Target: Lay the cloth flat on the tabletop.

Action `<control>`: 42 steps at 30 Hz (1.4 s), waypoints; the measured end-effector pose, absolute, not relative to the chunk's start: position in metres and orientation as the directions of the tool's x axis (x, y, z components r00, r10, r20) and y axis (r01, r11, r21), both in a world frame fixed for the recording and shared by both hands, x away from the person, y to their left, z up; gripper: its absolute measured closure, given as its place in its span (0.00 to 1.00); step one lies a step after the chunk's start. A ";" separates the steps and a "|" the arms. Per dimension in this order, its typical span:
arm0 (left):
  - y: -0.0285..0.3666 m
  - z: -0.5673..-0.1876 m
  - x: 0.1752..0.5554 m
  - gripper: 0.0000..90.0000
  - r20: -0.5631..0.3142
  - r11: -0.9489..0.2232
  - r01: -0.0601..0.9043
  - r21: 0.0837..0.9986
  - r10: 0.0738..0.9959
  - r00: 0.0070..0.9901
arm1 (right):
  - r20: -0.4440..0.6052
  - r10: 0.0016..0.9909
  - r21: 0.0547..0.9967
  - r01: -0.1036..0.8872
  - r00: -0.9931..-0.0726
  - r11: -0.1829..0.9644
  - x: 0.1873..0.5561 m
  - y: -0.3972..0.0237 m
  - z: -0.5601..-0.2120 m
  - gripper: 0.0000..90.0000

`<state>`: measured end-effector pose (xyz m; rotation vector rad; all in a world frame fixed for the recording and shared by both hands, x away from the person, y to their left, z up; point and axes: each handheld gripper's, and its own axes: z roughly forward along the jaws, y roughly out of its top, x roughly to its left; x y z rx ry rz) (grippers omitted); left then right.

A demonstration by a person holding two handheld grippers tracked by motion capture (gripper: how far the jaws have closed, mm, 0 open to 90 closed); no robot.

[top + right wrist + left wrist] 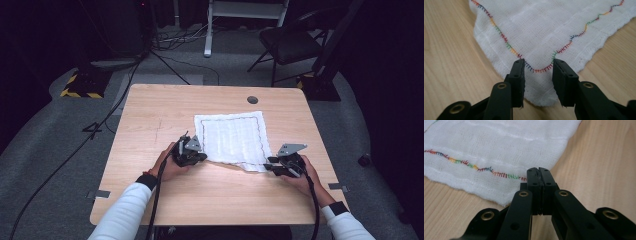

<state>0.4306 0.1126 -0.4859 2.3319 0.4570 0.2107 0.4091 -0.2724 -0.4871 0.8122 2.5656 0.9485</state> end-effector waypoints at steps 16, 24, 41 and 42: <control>0.110 -0.445 0.393 0.99 0.061 -0.588 0.192 0.786 0.383 0.922 | -0.189 0.532 0.604 0.330 -0.825 0.726 0.365 -0.261 -0.482 0.82; 0.099 -0.457 0.436 0.99 0.041 -0.612 0.270 0.744 0.445 0.894 | -0.200 0.599 0.623 0.372 -0.775 0.688 0.388 -0.265 -0.484 0.76; 0.092 -0.456 0.452 0.32 0.007 -0.566 0.356 0.744 0.539 0.842 | -0.201 0.683 0.630 0.441 -0.702 0.639 0.402 -0.278 -0.484 0.59; 0.092 -0.456 0.452 0.32 0.007 -0.566 0.356 0.744 0.539 0.842 | -0.201 0.683 0.630 0.441 -0.702 0.639 0.402 -0.278 -0.484 0.59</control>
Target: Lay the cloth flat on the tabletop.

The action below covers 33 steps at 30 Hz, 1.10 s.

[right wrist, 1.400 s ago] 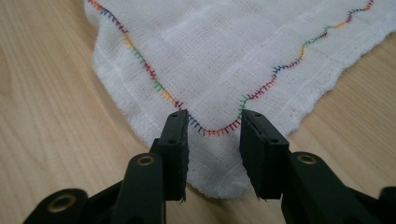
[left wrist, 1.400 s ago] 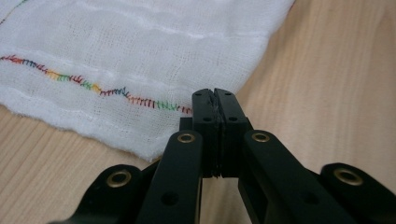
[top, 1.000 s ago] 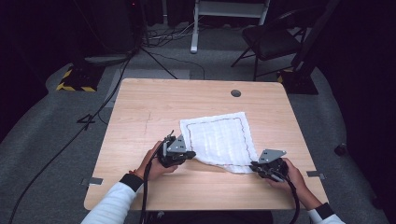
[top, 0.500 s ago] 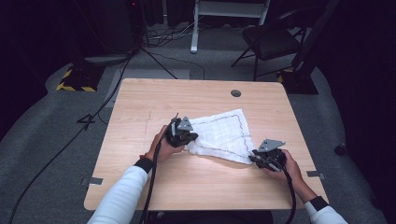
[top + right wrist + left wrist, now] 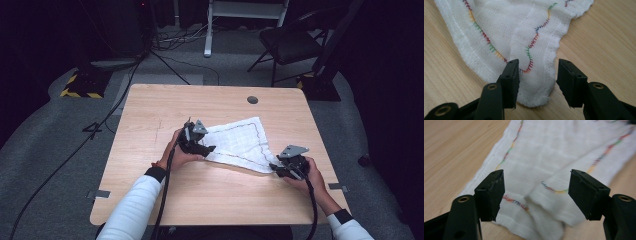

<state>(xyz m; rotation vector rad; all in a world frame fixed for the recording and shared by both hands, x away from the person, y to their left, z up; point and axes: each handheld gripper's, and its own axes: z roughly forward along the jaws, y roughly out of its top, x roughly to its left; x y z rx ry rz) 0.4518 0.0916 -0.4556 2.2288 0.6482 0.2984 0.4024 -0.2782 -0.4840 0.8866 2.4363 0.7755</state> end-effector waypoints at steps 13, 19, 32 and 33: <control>0.067 -0.482 0.429 0.68 0.094 -0.739 0.245 0.628 0.384 0.918 | -0.172 0.672 0.634 0.441 -0.720 0.635 0.401 -0.283 -0.484 0.64; 0.073 -0.478 0.428 0.94 0.097 -0.734 0.235 0.636 0.379 0.920 | -0.141 0.671 0.640 0.450 -0.728 0.623 0.401 -0.286 -0.485 0.64; 0.083 -0.452 0.369 0.95 0.044 -0.727 0.156 0.668 0.249 0.968 | -0.125 0.651 0.614 0.457 -0.749 0.643 0.385 -0.285 -0.481 0.69; 0.083 -0.452 0.369 0.95 0.044 -0.727 0.156 0.668 0.249 0.968 | -0.125 0.651 0.614 0.457 -0.749 0.643 0.385 -0.285 -0.481 0.69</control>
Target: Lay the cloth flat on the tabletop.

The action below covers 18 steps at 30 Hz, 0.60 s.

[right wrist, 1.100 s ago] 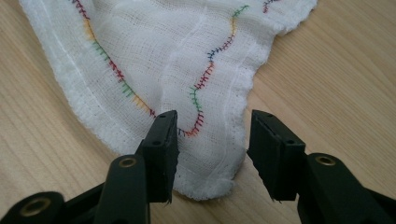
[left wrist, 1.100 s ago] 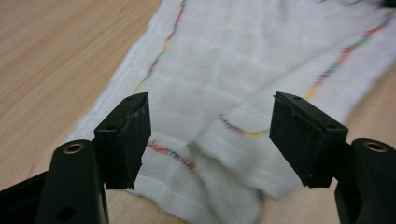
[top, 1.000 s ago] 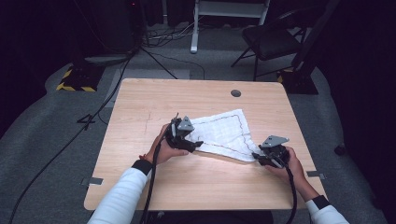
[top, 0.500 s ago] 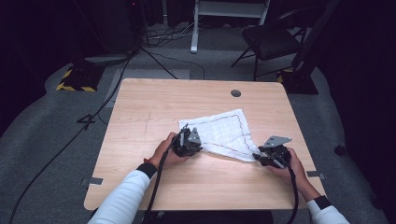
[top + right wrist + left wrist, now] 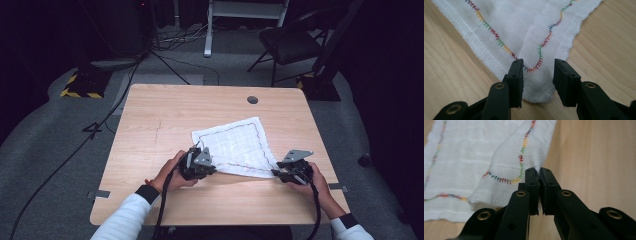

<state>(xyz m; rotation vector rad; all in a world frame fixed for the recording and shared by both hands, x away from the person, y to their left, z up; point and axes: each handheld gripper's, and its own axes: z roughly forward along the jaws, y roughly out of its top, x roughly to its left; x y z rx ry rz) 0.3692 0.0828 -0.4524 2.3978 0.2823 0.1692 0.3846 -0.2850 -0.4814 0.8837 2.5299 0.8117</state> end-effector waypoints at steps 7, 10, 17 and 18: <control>0.091 -0.466 0.330 0.89 -0.033 -0.744 0.197 0.639 0.229 0.973 | -0.116 0.641 0.603 0.459 -0.759 0.652 0.358 -0.293 -0.482 0.69; 0.097 -0.467 0.320 0.83 -0.057 -0.737 0.218 0.640 0.237 0.970 | -0.121 0.636 0.599 0.456 -0.762 0.659 0.348 -0.298 -0.481 0.67; 0.111 -0.463 0.324 0.42 -0.020 -0.657 0.302 0.691 0.400 0.916 | -0.125 0.667 0.679 0.427 -0.735 0.597 0.346 -0.306 -0.469 0.58; 0.114 -0.465 0.337 0.38 -0.017 -0.623 0.338 0.706 0.462 0.886 | -0.125 0.667 0.690 0.419 -0.734 0.590 0.350 -0.305 -0.468 0.57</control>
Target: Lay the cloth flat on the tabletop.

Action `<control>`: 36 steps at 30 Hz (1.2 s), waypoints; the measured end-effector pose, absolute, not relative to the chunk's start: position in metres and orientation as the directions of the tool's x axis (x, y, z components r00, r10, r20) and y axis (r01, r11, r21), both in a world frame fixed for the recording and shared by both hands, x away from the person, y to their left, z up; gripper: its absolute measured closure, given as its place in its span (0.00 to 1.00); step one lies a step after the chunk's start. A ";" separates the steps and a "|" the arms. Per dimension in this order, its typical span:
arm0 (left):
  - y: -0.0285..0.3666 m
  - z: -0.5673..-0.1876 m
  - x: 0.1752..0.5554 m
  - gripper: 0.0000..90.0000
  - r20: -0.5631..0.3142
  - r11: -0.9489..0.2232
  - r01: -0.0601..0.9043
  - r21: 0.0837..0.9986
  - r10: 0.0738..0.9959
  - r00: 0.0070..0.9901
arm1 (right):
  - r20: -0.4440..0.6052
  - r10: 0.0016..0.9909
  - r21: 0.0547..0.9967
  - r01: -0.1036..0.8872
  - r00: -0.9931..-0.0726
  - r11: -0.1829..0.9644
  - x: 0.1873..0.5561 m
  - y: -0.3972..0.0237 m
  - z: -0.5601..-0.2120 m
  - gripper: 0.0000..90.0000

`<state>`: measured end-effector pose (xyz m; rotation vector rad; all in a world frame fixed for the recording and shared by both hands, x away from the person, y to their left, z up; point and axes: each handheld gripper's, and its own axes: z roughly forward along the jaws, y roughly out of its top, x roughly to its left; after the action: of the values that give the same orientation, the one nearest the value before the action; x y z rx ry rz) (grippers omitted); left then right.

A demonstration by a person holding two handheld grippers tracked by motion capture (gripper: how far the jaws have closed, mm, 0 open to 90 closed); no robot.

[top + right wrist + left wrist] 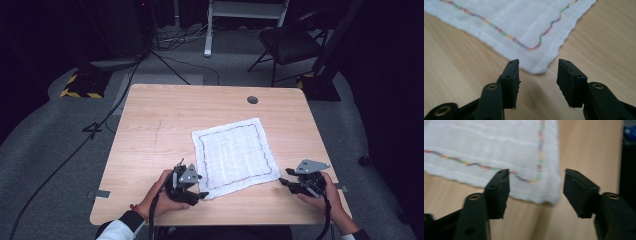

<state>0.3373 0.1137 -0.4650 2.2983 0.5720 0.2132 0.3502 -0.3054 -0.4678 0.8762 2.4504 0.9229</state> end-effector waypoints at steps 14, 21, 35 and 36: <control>0.103 -0.494 0.420 0.28 0.017 -0.590 0.431 0.683 0.602 0.798 | -0.192 0.664 0.675 0.394 -0.722 0.624 0.416 -0.290 -0.482 0.55; 0.103 -0.499 0.440 0.26 0.029 -0.571 0.435 0.696 0.628 0.778 | -0.191 0.706 0.695 0.414 -0.682 0.588 0.457 -0.276 -0.482 0.57; 0.106 -0.497 0.479 0.20 0.011 -0.555 0.502 0.664 0.678 0.735 | -0.122 0.750 0.669 0.505 -0.650 0.546 0.467 -0.282 -0.488 0.55; 0.106 -0.497 0.482 0.20 0.018 -0.559 0.497 0.663 0.676 0.737 | -0.123 0.753 0.667 0.507 -0.647 0.545 0.465 -0.283 -0.488 0.55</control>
<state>0.4825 0.1056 -0.4971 2.2843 0.8802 0.3576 0.4649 -0.2832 -0.4879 1.0280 2.3879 0.8454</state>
